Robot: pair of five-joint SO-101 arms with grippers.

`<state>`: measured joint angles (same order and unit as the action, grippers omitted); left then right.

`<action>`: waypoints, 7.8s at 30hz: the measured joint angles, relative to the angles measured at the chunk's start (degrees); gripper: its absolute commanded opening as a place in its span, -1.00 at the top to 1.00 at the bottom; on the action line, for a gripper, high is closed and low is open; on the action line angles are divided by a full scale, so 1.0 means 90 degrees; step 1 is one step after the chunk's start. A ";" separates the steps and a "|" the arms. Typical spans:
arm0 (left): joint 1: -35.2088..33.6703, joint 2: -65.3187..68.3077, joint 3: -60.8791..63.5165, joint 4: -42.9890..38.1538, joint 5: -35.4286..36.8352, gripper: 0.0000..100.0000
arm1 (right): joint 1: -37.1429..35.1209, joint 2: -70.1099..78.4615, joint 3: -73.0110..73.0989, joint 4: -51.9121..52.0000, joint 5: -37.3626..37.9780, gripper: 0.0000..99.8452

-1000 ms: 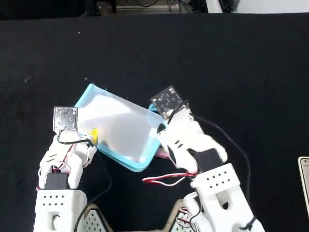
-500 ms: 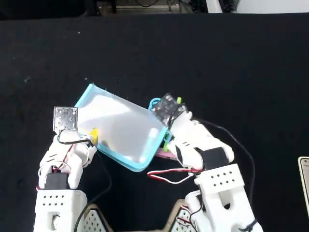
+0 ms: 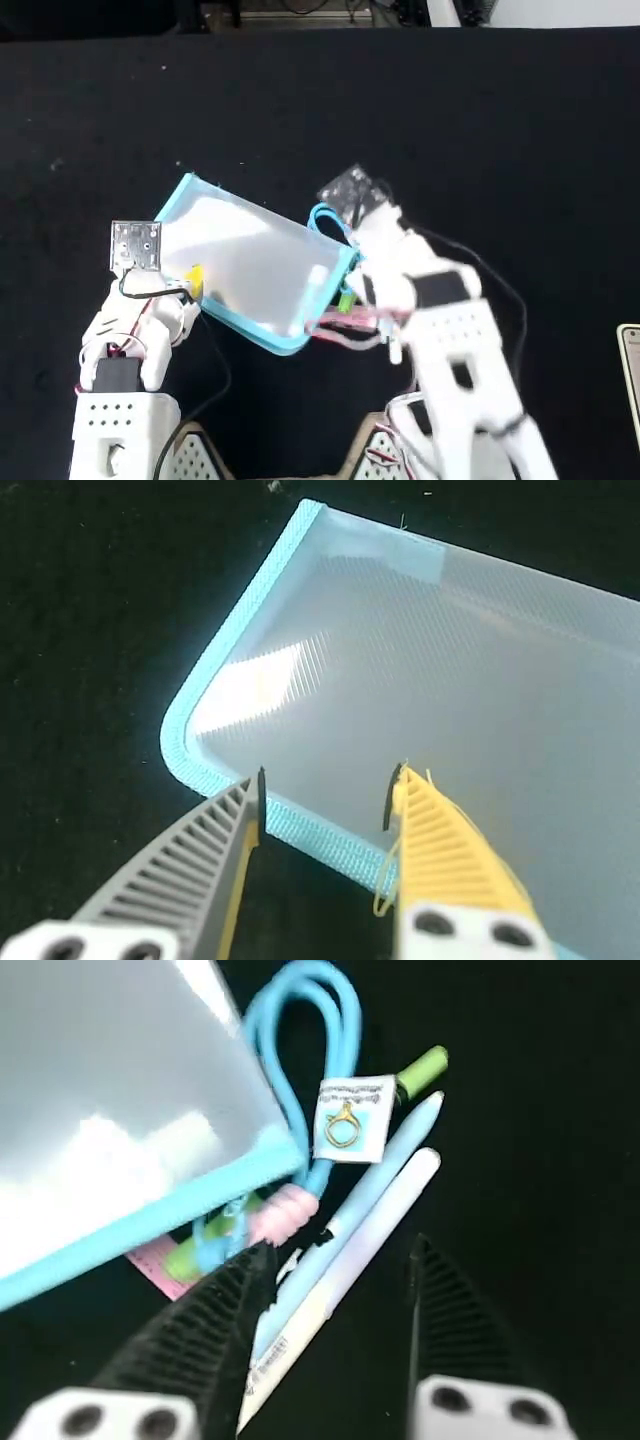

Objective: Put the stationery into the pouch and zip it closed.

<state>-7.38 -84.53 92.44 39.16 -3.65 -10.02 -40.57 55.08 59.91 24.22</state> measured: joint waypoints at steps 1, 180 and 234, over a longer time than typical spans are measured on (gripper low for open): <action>0.0000 0.0000 0.0000 0.0000 0.0000 0.57 | 0.0098 0.0381 -0.0156 0.0000 0.0156 0.60; -0.0010 0.0000 -0.2032 0.1983 -0.0703 0.57 | -0.0801 -0.5060 0.3692 -0.1895 0.0137 0.98; 0.0225 0.3136 -0.3780 0.0361 -0.1416 0.57 | -0.0498 -0.5109 0.2462 -0.0498 0.0186 0.98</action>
<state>-5.36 -56.31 58.42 42.42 -16.40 -14.51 -86.55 77.23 55.43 25.89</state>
